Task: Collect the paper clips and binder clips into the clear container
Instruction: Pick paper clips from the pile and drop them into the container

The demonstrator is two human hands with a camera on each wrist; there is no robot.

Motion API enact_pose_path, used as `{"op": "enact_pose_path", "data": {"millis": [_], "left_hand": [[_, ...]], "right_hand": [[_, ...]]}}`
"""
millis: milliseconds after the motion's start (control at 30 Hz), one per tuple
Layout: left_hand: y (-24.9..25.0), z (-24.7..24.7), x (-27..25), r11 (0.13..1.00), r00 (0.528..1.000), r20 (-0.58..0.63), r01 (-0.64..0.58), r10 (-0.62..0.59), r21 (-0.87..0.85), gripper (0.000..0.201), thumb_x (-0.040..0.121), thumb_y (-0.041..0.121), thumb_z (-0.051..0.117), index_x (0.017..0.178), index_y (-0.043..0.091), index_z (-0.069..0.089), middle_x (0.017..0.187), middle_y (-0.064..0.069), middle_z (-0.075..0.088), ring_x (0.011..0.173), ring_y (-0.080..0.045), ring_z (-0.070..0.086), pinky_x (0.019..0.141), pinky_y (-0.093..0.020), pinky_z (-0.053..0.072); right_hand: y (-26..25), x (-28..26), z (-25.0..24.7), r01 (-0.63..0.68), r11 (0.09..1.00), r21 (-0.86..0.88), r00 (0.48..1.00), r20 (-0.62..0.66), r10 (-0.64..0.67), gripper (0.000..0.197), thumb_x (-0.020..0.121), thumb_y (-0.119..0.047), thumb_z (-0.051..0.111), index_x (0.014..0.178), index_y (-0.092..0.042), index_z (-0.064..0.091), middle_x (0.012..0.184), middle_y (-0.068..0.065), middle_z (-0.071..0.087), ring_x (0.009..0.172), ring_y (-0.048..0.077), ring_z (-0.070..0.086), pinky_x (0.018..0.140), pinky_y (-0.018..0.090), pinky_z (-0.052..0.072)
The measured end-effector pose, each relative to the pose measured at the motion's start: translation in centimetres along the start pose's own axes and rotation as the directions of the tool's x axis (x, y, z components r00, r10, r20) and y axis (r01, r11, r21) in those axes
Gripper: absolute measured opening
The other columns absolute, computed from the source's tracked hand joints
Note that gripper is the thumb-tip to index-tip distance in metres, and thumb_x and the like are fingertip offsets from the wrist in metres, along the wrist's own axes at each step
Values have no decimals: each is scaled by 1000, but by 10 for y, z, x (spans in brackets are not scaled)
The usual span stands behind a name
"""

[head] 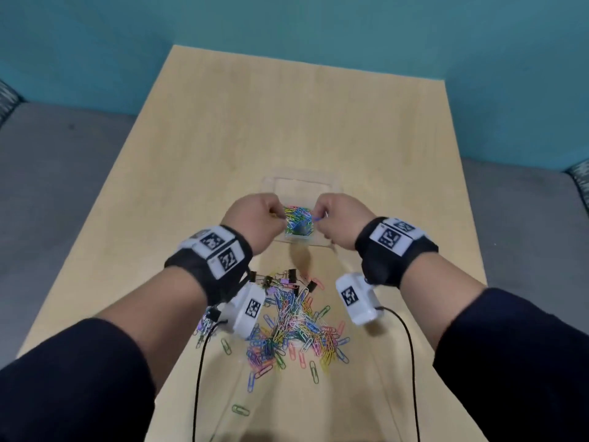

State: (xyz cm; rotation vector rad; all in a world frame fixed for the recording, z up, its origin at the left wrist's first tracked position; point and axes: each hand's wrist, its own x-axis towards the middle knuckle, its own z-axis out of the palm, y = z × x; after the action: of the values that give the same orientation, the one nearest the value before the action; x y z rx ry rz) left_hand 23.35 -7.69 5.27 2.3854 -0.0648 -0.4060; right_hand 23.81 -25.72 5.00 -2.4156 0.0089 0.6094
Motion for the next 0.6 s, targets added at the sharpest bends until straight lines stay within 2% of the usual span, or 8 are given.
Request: {"op": "enact_pose_path", "data": {"millis": [100, 167, 233, 333, 400, 500, 567, 600], "left_hand": [[11, 1, 19, 991, 999, 13, -41, 39, 129, 13, 82, 22, 62, 93, 22, 67, 91, -1, 67, 82, -20, 61, 69, -28, 45], [6, 1, 20, 980, 998, 19, -56, 53, 192, 29, 84, 27, 61, 112, 21, 63, 107, -4, 62, 93, -22, 59, 79, -30, 45], [-5, -3, 9, 974, 996, -11, -84, 88, 212, 31, 84, 27, 61, 115, 22, 62, 111, -6, 57, 97, -24, 57, 83, -32, 44], [-29, -3, -37, 964, 989, 51, -146, 138, 221, 22, 86, 22, 57, 106, 23, 65, 101, -3, 56, 89, -22, 57, 79, -32, 44], [-49, 3, -82, 945, 964, 227, -199, 141, 260, 22, 85, 21, 49, 99, 25, 66, 97, 1, 59, 88, -21, 59, 78, -30, 45], [-77, 21, -153, 932, 835, 549, -228, 38, 283, 38, 74, 23, 33, 96, 25, 64, 102, 6, 60, 97, -16, 57, 82, -24, 41], [-92, 40, -188, 902, 743, 669, -272, -24, 335, 40, 71, 21, 33, 97, 28, 63, 102, 7, 59, 97, -13, 58, 81, -21, 41], [-101, 51, -200, 888, 723, 690, -301, -24, 347, 41, 66, 20, 34, 92, 31, 64, 93, 9, 59, 88, -11, 61, 73, -17, 43]], "right_hand": [[-12, 14, -8, 1, 995, -99, 1000, 9, 0, 17, 85, -16, 57, 101, -21, 60, 89, 1, 62, 80, 25, 63, 72, 35, 53], [-15, 11, -12, 6, 984, -176, 998, 67, 5, 39, 88, -25, 57, 127, -21, 52, 115, 4, 60, 98, 25, 62, 85, 35, 50], [-11, -5, -13, 64, 957, -284, 997, 59, -49, 46, 90, -28, 53, 135, -19, 46, 128, 8, 54, 110, 27, 56, 91, 35, 45], [8, -51, 1, 186, 884, -428, 983, 69, -173, 33, 91, -24, 46, 122, -16, 53, 116, 10, 54, 104, 31, 55, 86, 40, 46], [28, -88, 20, 262, 825, -501, 962, 204, -182, 24, 90, -21, 43, 111, -18, 54, 106, 6, 53, 97, 29, 51, 79, 43, 47], [55, -144, 56, 449, 692, -565, 869, 456, -192, 18, 81, -17, 45, 95, -20, 56, 97, 5, 53, 85, 29, 50, 66, 41, 49], [66, -175, 77, 539, 622, -568, 808, 557, -191, 12, 68, -22, 52, 78, -24, 57, 83, 1, 55, 71, 23, 52, 52, 32, 46], [70, -185, 88, 582, 584, -566, 785, 579, -221, 10, 63, -27, 54, 73, -25, 57, 77, -2, 54, 67, 20, 51, 48, 29, 44]]}}
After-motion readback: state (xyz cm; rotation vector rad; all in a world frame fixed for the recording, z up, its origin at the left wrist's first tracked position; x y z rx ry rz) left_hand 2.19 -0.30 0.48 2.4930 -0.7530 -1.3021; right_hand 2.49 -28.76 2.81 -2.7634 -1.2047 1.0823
